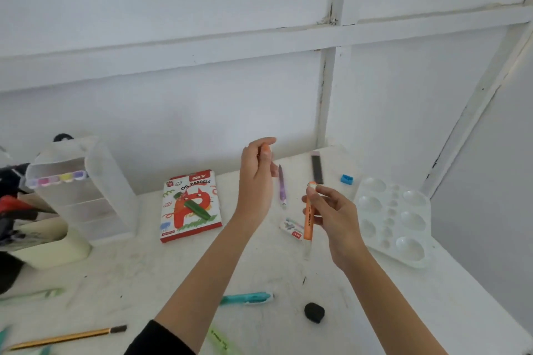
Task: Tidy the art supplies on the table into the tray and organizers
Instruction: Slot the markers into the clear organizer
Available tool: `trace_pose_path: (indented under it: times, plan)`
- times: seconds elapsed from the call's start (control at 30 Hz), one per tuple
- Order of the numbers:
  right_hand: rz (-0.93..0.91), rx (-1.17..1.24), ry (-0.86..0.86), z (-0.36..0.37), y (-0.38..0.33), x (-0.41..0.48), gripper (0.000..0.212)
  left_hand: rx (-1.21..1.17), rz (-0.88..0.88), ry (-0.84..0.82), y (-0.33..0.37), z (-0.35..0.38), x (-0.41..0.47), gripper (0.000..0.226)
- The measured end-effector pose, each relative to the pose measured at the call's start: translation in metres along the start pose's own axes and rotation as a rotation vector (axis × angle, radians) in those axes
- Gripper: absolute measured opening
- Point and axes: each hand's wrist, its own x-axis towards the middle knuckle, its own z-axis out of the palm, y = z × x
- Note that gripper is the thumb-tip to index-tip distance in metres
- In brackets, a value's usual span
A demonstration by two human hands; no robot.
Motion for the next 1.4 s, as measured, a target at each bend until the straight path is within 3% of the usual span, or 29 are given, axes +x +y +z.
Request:
trace_pose_path:
  times: [0.1,0.2,0.33,0.53,0.7,0.87,0.97,1.4]
  plan:
    - [0.01,-0.013,-0.104,0.039,0.004,-0.015,0.024,-0.073,-0.142,0.106,0.008,-0.048,-0.007,0.024]
    - [0.025,-0.005,-0.201,0.083,0.009,-0.035,0.028,0.074,-0.108,0.195,0.009,-0.097,-0.021,0.021]
    - [0.04,0.018,-0.306,0.141,0.011,-0.066,0.026,0.096,-0.095,0.257,0.013,-0.165,-0.042,0.022]
    - [-0.024,0.109,-0.353,0.205,0.008,-0.105,0.025,0.168,0.025,0.354,0.022,-0.262,-0.063,0.014]
    - [-0.184,0.142,-0.333,0.24,0.003,-0.126,0.024,0.185,0.172,0.385,0.034,-0.311,-0.069,0.023]
    - [-0.414,0.023,-0.245,0.262,0.001,-0.137,0.02,0.378,0.413,0.337,0.022,-0.343,-0.062,0.019]
    - [-0.533,-0.019,-0.2,0.273,0.004,-0.141,0.023,0.468,0.464,0.29,0.007,-0.352,-0.059,0.02]
    - [-0.759,-0.508,-0.364,0.328,0.033,-0.116,0.014,0.703,0.331,0.034,-0.022,-0.372,-0.021,0.022]
